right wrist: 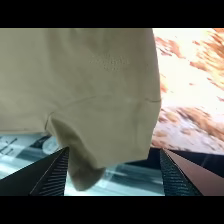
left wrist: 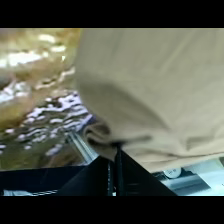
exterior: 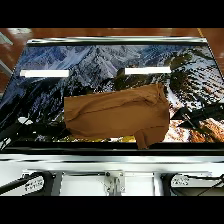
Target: Fold the shirts.
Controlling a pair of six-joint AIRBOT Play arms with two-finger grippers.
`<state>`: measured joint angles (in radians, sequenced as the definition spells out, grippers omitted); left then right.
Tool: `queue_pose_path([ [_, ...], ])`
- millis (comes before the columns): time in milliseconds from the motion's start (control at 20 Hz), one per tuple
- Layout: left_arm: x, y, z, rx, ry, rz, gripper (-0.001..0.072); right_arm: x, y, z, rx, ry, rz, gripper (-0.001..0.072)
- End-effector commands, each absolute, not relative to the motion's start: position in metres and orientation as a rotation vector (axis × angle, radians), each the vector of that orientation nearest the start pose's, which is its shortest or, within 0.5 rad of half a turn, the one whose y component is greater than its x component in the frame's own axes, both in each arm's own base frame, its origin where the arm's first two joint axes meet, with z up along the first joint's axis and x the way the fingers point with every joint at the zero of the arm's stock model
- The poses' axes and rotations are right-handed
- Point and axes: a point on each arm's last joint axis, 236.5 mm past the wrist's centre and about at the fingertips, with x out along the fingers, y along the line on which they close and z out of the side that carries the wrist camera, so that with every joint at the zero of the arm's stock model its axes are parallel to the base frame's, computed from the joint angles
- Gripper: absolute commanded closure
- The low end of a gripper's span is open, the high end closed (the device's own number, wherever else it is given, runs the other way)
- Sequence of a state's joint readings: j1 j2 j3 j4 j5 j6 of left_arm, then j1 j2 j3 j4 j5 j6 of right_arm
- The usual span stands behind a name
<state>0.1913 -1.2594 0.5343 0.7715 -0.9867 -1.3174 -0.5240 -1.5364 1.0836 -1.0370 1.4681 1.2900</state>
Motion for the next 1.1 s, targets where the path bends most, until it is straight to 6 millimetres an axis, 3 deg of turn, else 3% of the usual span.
queue_pose_path([
  [0,0.274,-0.094,-0.094,-0.81,1.409,-0.21,0.0666,0.316,-0.032,-0.094,0.855,1.537,0.131,0.0025],
  [300,0.28,-0.093,-0.074,-0.781,1.337,-0.232,0.0666,0.324,-0.029,-0.125,0.856,1.541,0.083,0.0026],
  [450,0.287,-0.092,-0.067,-0.774,1.316,-0.236,0.0666,0.324,-0.005,-0.132,0.832,1.585,0.123,0.0028],
  [500,0.292,-0.09,-0.063,-0.771,1.301,-0.237,0.0666,0.324,0.004,-0.133,0.806,1.599,0.149,0.007],
  [600,0.308,-0.082,-0.048,-0.767,1.256,-0.236,0.0666,0.323,0.02,-0.125,0.77,1.611,0.201,0.0553],
  [650,0.317,-0.076,-0.038,-0.758,1.227,-0.237,0.0667,0.328,0.028,-0.113,0.759,1.579,0.25,0.0642],
  [750,0.344,-0.063,0.004,-0.702,1.114,-0.254,0.0668,0.353,0.04,-0.055,0.704,1.408,0.41,0.0643],
  [800,0.358,-0.057,0.035,-0.648,1.038,-0.266,0.0668,0.366,0.04,-0.018,0.63,1.311,0.464,0.0644],
  [850,0.372,-0.054,0.08,-0.59,0.935,-0.289,0.0668,0.379,0.036,0.024,0.543,1.204,0.485,0.0644],
  [950,0.387,-0.05,0.199,-0.46,0.662,-0.331,0.0668,0.402,0.026,0.144,0.341,0.895,0.465,0.0644],
  [1050,0.366,-0.053,0.345,-0.307,0.329,-0.361,0.0667,0.393,0.022,0.291,0.15,0.513,0.387,0.0644],
])
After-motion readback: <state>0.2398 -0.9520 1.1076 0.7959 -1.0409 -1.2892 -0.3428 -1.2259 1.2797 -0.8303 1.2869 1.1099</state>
